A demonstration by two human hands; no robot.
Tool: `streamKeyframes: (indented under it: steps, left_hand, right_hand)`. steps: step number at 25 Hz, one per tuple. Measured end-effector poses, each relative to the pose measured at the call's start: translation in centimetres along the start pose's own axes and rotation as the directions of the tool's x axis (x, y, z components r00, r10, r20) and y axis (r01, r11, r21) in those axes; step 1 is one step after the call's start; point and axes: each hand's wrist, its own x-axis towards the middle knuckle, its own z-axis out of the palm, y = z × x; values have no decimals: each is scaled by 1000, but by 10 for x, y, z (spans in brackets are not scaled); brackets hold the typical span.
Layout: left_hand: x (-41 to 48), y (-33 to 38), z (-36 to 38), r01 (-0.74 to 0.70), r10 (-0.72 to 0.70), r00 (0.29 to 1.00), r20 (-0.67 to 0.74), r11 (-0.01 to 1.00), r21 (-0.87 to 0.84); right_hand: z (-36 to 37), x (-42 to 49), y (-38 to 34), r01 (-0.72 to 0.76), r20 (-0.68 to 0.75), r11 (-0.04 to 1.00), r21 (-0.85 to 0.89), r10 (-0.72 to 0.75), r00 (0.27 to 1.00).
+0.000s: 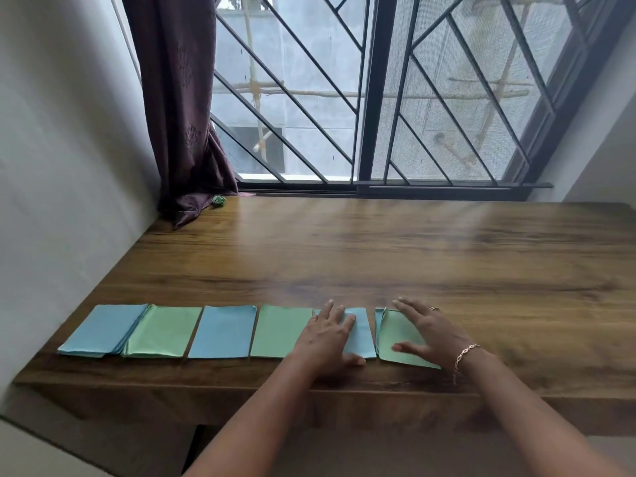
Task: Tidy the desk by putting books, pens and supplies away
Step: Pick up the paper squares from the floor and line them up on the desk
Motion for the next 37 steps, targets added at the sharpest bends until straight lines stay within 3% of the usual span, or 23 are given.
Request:
streamKeyframes:
  steps: [5, 10, 13, 25, 37]
  left_hand:
    - [-7, -10, 2, 16, -11, 998, -67, 997, 77]
    - [-21, -21, -3, 52, -27, 981, -192, 991, 126]
    - [-28, -29, -5, 89, -70, 968, -240, 994, 68]
    - [-74, -51, -19, 181, -166, 936, -310, 983, 20]
    - [-105, -40, -4, 291, -284, 931, -231, 957, -2]
  right_hand:
    - [2, 2, -12, -126, -143, 991, -38, 119, 983]
    - [12, 9, -41, -211, -126, 971, -115, 197, 972]
    - [10, 14, -64, -194, -240, 978, -76, 170, 956]
    - [5, -9, -133, -239, -310, 971, 4, 228, 923]
    - [21, -25, -155, -170, -391, 970, -174, 90, 916]
